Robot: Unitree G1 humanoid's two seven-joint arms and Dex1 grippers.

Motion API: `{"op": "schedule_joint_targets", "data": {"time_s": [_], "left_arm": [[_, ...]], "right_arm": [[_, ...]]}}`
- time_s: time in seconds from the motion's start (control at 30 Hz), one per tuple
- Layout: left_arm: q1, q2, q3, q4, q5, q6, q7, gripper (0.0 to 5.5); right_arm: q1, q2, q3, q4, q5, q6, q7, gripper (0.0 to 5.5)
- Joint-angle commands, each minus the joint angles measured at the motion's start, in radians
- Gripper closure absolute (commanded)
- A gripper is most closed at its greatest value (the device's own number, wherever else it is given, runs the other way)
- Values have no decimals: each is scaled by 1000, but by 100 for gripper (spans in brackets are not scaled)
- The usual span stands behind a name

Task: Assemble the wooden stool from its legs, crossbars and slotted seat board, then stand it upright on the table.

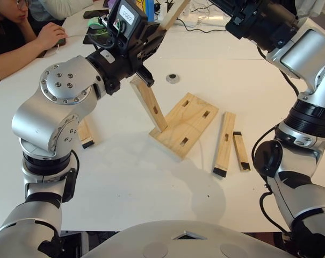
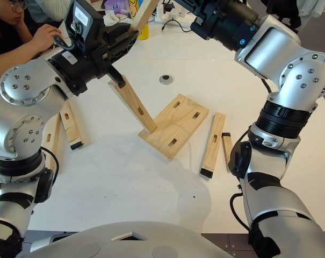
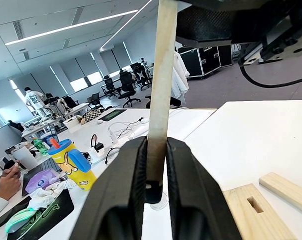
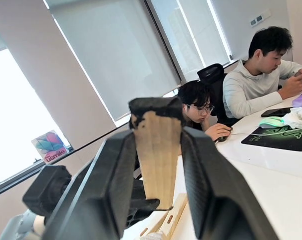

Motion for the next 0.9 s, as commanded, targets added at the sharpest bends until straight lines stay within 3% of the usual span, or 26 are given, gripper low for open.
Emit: {"op": "schedule_joint_targets", "data": {"time_s": [0.03,0.57,0.8,0.9], "left_arm": [[-19,65,13,46,107,-92,-3,507],[-110,100,63,124,205,-230,-28,506],[-75,133,33,107,232,-284,-102,501],[-64,157,31,117,267,-333,-132,508]], "right_arm": [[50,-59,62,-42,57,119,78,420],[124,-186,168,-53,40,171,218,420],[139,-209,194,-14,-25,127,268,420],[136,-221,201,-11,-41,131,291,457]]}}
